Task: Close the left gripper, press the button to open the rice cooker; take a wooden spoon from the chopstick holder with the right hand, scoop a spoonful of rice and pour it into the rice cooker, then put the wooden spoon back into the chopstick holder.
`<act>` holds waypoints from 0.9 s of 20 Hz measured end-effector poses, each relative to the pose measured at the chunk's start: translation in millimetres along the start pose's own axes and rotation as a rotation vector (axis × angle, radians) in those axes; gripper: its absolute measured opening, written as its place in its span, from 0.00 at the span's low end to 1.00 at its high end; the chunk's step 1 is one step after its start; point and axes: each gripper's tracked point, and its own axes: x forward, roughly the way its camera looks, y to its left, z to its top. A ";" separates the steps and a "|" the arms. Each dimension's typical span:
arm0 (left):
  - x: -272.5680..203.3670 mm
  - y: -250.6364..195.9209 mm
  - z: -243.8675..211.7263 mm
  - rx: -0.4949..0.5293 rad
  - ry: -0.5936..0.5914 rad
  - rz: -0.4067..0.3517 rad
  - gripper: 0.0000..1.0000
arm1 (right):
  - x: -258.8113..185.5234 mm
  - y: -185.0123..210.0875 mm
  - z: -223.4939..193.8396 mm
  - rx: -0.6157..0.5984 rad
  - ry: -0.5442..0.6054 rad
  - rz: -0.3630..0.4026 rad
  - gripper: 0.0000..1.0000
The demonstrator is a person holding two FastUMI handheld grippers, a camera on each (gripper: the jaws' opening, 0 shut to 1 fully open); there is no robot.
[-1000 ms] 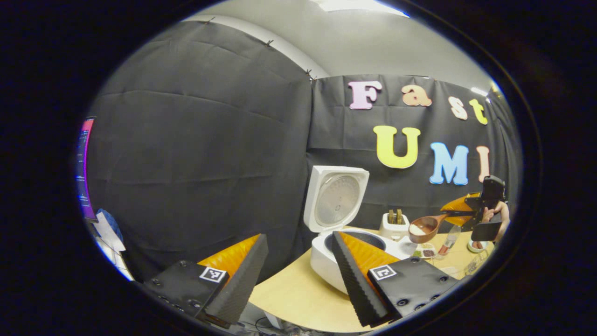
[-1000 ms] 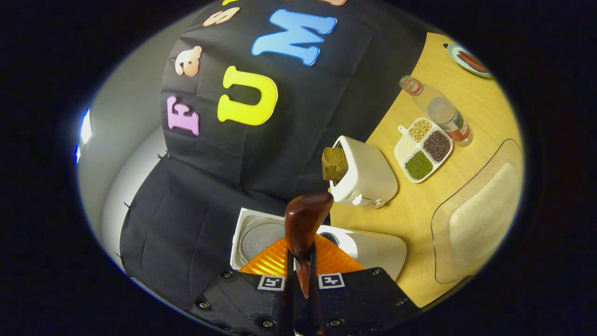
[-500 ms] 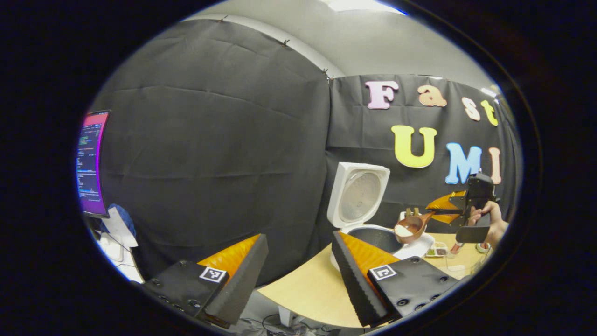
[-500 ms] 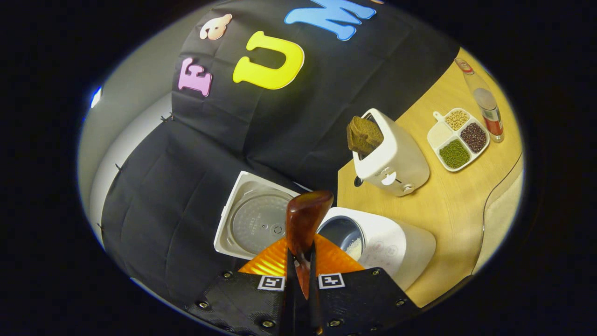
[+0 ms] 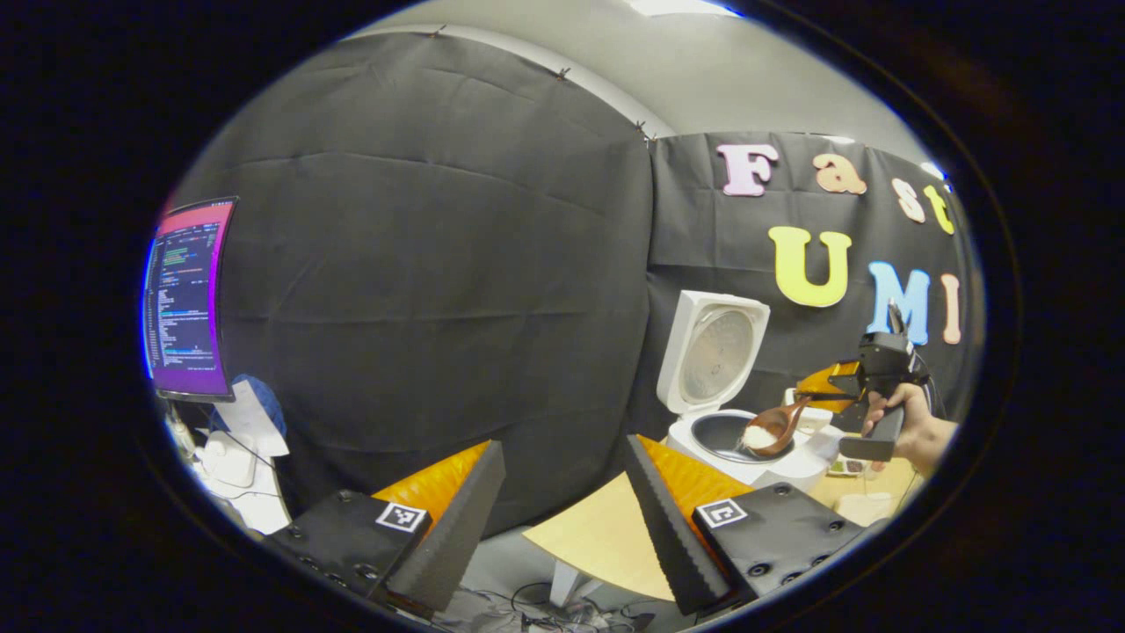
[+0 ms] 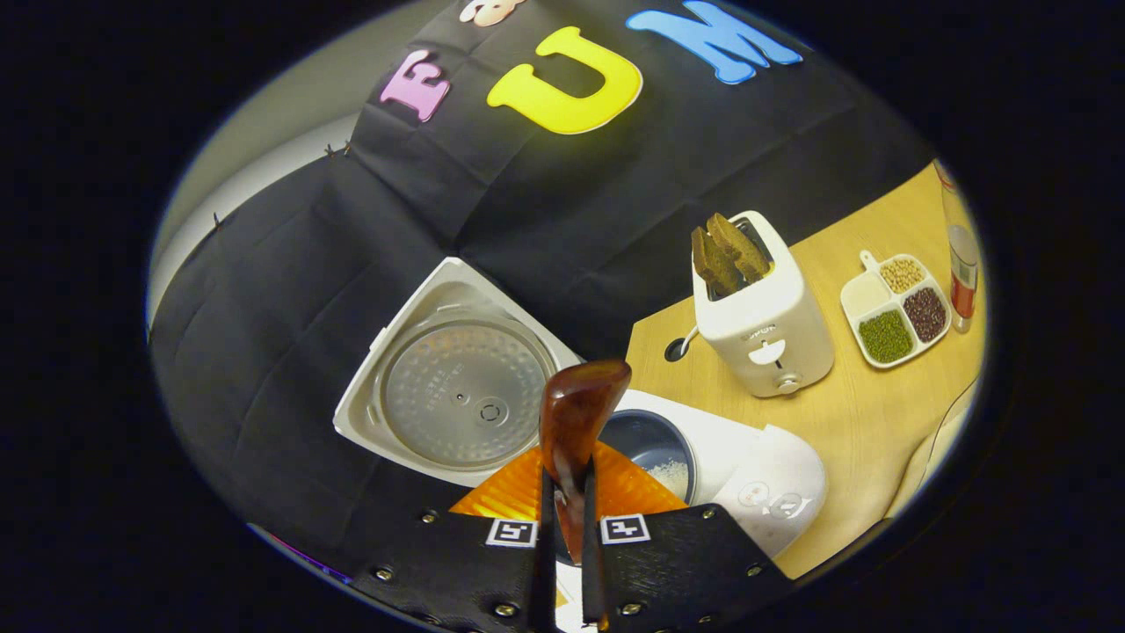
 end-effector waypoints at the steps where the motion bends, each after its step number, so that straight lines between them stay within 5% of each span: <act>1: -0.1 -0.7 -0.3 -0.002 0.005 0.000 0.96 | 0.9 -0.8 -2.8 -0.037 0.003 -0.007 0.12; 18: -0.5 -5.3 -8.3 0.004 0.019 -0.009 0.96 | 1.9 30.9 8.1 -0.794 -0.100 -0.085 0.11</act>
